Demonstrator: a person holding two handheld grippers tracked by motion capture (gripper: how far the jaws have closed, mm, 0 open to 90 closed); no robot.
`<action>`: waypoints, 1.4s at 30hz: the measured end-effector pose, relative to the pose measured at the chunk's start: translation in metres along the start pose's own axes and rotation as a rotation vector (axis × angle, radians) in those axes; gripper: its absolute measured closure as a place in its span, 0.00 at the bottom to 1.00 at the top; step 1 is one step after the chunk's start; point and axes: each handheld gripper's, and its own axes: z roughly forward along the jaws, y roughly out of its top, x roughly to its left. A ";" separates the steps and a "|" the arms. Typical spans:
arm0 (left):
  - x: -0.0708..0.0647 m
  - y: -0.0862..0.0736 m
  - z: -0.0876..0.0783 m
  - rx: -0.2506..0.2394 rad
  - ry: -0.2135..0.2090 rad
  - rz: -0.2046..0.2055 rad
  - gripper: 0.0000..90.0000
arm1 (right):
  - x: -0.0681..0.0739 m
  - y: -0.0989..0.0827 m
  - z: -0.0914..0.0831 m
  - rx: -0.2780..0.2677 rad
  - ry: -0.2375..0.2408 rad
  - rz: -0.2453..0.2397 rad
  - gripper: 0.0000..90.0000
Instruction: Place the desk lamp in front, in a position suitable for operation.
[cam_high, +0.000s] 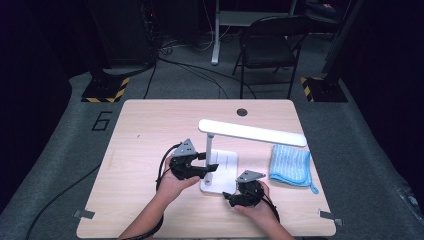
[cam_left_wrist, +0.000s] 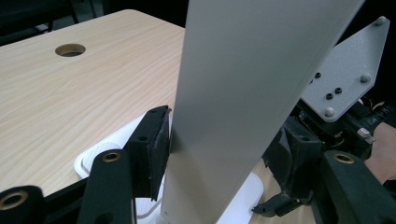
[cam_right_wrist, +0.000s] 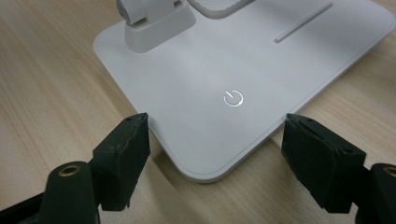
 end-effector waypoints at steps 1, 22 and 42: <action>0.000 0.000 0.000 0.001 0.006 0.006 0.48 | 0.000 0.000 0.000 0.001 0.001 0.000 0.26; -0.008 -0.003 -0.009 0.019 -0.004 0.016 0.55 | -0.008 0.000 -0.006 -0.010 -0.011 0.055 0.28; -0.016 -0.004 -0.014 0.030 0.066 0.044 0.57 | -0.009 0.000 -0.008 -0.021 -0.015 0.031 0.34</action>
